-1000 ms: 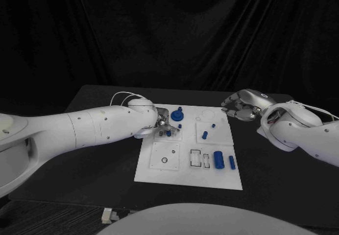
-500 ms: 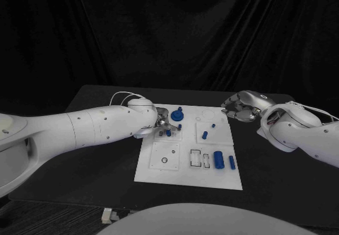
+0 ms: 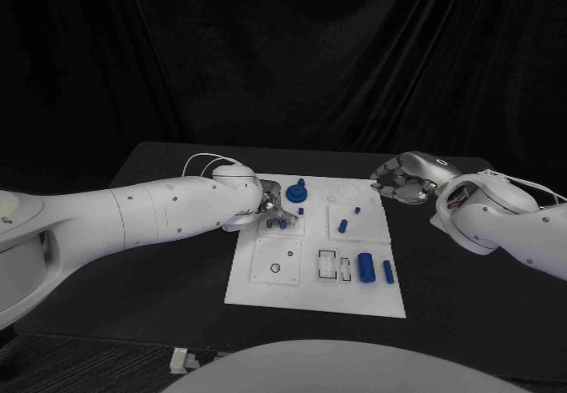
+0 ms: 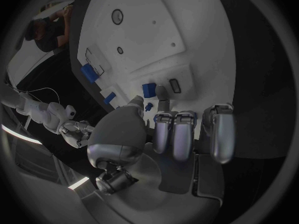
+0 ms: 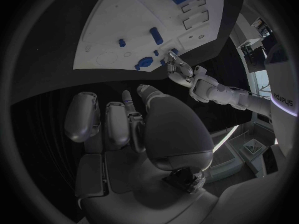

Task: Assemble the parts on the task board

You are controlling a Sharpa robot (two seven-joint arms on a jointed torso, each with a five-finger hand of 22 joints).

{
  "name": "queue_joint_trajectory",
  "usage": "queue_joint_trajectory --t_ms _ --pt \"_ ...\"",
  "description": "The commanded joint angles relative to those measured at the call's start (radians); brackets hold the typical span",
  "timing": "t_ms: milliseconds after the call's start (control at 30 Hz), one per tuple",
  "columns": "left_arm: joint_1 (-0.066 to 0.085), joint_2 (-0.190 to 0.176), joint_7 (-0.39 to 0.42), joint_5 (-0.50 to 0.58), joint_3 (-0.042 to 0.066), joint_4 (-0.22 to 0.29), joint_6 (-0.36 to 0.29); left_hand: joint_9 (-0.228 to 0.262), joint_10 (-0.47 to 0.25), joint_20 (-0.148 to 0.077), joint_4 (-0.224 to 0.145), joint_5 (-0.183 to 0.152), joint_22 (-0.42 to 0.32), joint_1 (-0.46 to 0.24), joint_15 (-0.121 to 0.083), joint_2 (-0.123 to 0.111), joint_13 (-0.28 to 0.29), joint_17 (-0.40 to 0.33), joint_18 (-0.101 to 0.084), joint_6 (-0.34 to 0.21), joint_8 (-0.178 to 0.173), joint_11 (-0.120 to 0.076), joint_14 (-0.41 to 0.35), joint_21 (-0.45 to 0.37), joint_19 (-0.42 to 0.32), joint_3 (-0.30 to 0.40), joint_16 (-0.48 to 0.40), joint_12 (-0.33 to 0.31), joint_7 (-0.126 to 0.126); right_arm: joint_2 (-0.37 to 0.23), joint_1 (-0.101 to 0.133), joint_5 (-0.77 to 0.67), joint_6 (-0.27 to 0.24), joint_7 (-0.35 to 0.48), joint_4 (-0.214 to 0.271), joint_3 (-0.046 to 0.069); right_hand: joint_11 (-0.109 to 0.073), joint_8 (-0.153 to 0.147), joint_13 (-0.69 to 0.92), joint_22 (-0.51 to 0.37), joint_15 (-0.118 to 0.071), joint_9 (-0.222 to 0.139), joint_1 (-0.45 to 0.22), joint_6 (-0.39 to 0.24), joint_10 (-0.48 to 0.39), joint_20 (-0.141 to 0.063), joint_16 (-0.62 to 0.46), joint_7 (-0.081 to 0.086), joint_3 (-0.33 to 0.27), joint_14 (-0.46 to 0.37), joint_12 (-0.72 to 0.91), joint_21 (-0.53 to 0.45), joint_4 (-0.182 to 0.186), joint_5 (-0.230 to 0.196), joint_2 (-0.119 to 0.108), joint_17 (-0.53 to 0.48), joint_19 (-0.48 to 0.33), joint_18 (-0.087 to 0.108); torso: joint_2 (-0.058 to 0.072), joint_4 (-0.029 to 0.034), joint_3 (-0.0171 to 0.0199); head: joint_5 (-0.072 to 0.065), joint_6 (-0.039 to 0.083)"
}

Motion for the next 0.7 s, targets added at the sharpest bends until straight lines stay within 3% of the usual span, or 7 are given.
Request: queue_joint_trajectory --t_ms 33,200,467,567,700 --pt "-0.002 0.000 0.005 0.002 -0.001 0.005 0.029 0.003 0.105 0.002 -0.013 0.008 0.208 0.023 0.006 -0.002 0.263 0.263 0.020 -0.007 0.004 0.005 0.106 -0.006 -0.004 0.002 0.003 0.003 0.000 0.000 -0.002 -0.001 0.005 -0.019 -0.001 0.001 0.007 -0.003 0.210 0.129 0.008 -0.001 0.008 0.006 0.073 0.003 -0.005 0.004 0.007 0.027 -0.004 -0.003 0.001 0.006 0.000 -0.001 -0.005 0.018 0.000 0.0003 0.0000 0.000 0.000" --pt "-0.002 0.000 0.006 0.002 -0.001 0.006 0.036 0.003 0.105 0.002 -0.016 0.007 0.207 0.031 0.006 -0.003 0.263 0.263 0.021 -0.008 0.004 0.005 0.106 -0.008 -0.006 0.003 0.003 0.003 0.001 0.000 -0.002 -0.001 0.006 -0.020 -0.001 0.001 0.007 -0.003 0.210 0.129 0.008 -0.001 0.008 0.006 0.073 0.003 -0.005 0.004 0.007 0.027 -0.004 -0.003 0.001 0.006 0.000 -0.001 -0.005 0.018 0.000 0.0001 0.0000 0.000 0.000" --pt "-0.002 -0.002 0.009 0.002 -0.001 0.009 0.033 -0.002 0.105 0.003 0.007 -0.026 0.206 0.019 0.008 0.001 0.263 0.263 0.021 -0.016 -0.006 0.008 0.106 -0.011 -0.008 -0.011 0.003 0.003 0.005 0.001 -0.002 -0.001 0.008 -0.021 -0.003 0.001 0.007 -0.003 0.210 0.129 0.008 -0.001 0.008 0.006 0.073 0.003 -0.005 0.004 0.007 0.027 -0.004 -0.003 0.001 0.006 0.000 -0.001 -0.005 0.018 0.000 -0.0002 -0.0001 -0.003 0.000" --pt "-0.002 -0.007 0.014 0.002 -0.001 0.013 0.017 -0.012 0.105 0.007 0.022 -0.092 0.205 -0.035 0.011 0.012 0.263 0.263 0.022 -0.018 -0.018 0.012 0.106 -0.013 -0.010 -0.046 0.003 0.003 0.010 0.001 -0.002 -0.001 0.009 -0.021 -0.003 0.001 0.008 -0.004 0.209 0.129 0.009 -0.002 0.007 0.006 0.073 0.004 -0.007 0.004 0.008 0.027 -0.004 -0.004 0.001 0.005 0.000 -0.003 -0.005 0.018 0.000 0.0000 -0.0001 -0.003 0.000" --pt "-0.002 -0.017 0.025 0.002 -0.001 0.027 -0.022 -0.019 0.105 0.010 0.023 -0.105 0.205 -0.094 0.014 0.018 0.263 0.263 0.022 -0.022 -0.028 0.016 0.106 -0.014 -0.010 -0.096 0.003 0.003 0.014 0.001 -0.003 -0.001 0.009 -0.021 -0.004 0.001 0.008 -0.004 0.209 0.129 0.009 -0.002 0.007 0.006 0.073 0.004 -0.007 0.004 0.008 0.027 -0.004 -0.004 0.001 0.005 0.000 -0.003 -0.005 0.018 0.000 0.0002 0.0000 -0.002 0.000"
